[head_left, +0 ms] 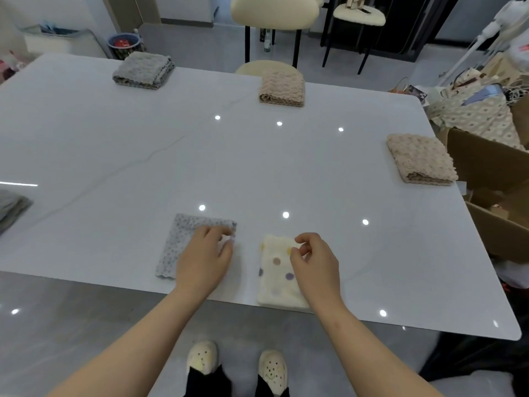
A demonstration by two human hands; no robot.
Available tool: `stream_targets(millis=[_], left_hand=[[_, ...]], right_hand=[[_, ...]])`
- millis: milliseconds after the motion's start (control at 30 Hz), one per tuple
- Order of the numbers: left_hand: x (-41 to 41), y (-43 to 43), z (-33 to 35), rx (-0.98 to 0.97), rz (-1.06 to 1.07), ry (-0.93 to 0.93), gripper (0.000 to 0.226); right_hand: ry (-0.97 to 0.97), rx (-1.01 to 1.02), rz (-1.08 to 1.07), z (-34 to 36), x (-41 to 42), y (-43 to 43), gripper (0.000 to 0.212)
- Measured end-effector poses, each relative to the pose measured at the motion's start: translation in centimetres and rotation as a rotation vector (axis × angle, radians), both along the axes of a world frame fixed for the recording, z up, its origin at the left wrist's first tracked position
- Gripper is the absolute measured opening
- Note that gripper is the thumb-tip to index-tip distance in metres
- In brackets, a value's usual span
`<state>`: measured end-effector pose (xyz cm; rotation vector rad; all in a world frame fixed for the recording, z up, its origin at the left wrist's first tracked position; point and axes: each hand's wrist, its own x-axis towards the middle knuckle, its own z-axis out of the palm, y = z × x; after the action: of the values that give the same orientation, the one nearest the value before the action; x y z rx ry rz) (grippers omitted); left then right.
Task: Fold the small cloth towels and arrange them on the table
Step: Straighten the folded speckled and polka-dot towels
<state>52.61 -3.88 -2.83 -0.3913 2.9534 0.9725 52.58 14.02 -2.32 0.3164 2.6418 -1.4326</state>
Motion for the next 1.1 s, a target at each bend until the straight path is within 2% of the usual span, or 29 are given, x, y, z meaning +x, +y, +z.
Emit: stream_targets(millis=[133, 233, 333, 433, 567, 733, 867, 933, 1100], left_hand=[[-0.7, -4.7, 0.2, -0.092, 0.098, 0.001, 0.035], [-1.0, -8.0, 0.4, -0.115, 0.133, -0.168, 0.05], [-0.9, -10.4, 0.2, 0.005, 0.126, -0.323, 0.064], [-0.9, -11.6, 0.1, 0.176, 0.061, -0.379, 0.067], [-1.1, -12.6, 0.1, 0.331, 0.041, -0.413, 0.059], [-1.1, -13.2, -0.4, 0.421, 0.058, -0.444, 0.044], [-1.1, -13.2, -0.7, 0.404, 0.065, -0.436, 0.004], [-0.9, -13.4, -0.9, 0.428, 0.078, -0.424, 0.015], [-1.2, -15.1, -0.6, 0.514, 0.108, -0.398, 0.016]], right_hand=[[-0.04, -0.113, 0.035, 0.2, -0.5, -4.3, 0.016], [-0.134, -0.078, 0.112, 0.4, -1.1, -8.3, 0.02], [-0.206, 0.006, 0.103, -0.2, -1.2, -11.4, 0.041], [-0.235, 0.028, 0.015, -0.7, -0.6, -13.1, 0.053], [-0.25, -0.08, -0.084, -1.1, 0.4, -14.6, 0.054], [-0.265, -0.135, -0.118, -1.1, 0.7, -15.3, 0.051], [-0.28, -0.201, -0.128, -1.4, 0.8, -15.6, 0.054], [-0.281, -0.221, -0.119, -1.5, 1.1, -15.9, 0.055], [-0.248, -0.212, -0.078, -1.4, 1.0, -17.1, 0.052]])
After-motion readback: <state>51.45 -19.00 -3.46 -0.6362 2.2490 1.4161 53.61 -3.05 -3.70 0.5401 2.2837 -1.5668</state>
